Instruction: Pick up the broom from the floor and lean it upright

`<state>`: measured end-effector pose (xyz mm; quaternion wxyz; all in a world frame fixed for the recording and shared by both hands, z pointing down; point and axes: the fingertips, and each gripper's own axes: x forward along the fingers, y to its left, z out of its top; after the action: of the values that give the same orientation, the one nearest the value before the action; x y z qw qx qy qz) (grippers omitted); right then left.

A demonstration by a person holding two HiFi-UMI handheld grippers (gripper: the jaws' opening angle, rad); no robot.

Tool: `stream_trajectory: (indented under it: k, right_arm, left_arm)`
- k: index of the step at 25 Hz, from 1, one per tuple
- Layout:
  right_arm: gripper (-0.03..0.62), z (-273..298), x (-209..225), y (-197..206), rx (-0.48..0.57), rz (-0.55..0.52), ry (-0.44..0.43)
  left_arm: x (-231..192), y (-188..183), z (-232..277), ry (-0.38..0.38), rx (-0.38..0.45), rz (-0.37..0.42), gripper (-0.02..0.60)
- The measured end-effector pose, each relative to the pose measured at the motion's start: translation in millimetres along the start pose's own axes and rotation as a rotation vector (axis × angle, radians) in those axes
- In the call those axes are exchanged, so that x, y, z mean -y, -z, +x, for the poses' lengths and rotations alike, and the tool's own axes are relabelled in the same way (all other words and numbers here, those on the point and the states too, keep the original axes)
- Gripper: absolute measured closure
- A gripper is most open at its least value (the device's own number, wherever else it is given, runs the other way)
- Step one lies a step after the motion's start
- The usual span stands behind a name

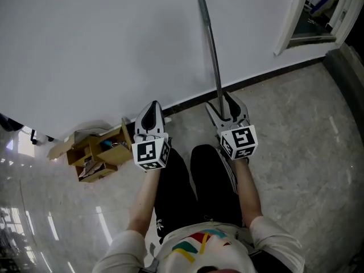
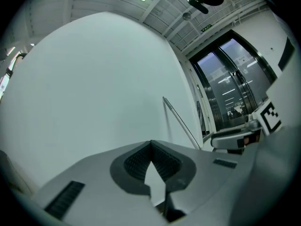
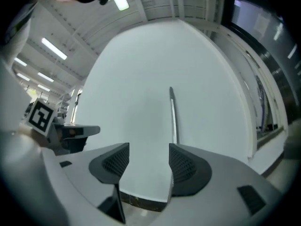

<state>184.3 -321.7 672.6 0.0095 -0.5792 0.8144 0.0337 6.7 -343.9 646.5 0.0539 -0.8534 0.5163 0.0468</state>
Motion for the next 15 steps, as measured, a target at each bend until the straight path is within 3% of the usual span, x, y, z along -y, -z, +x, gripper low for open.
stream_trajectory:
  k: [3,4,5,8,10,15]
  right_arm:
    - [0.348,0,-42,-9,-0.012,-0.109,-0.076]
    - [0.501,1,-53,-8,-0.008,-0.112,-0.100]
    - [0.580,3,-63,-6,-0.006,-0.101,-0.136]
    - [0.582,20,-84,17,-0.038,-0.002,-0.274]
    - [0.582,35,-86,45,-0.077,0.065,-0.321]
    - [0.582,46,-76,154,-0.128,0.152,-0.271]
  left_arm:
    - [0,6,-4,-0.011,-0.009,0.003,0.537]
    - [0,11,-5,-0.011,-0.012,0.013,0.537]
    - [-1,16,-5,-0.007,-0.015,0.023,0.537]
    - [-11,41,0,0.007,-0.023,0.034,0.537]
    - [-23,66,6,0.004,-0.015,0.005,0.537]
    - [-31,156,11,0.005,0.035,-0.079,0.537]
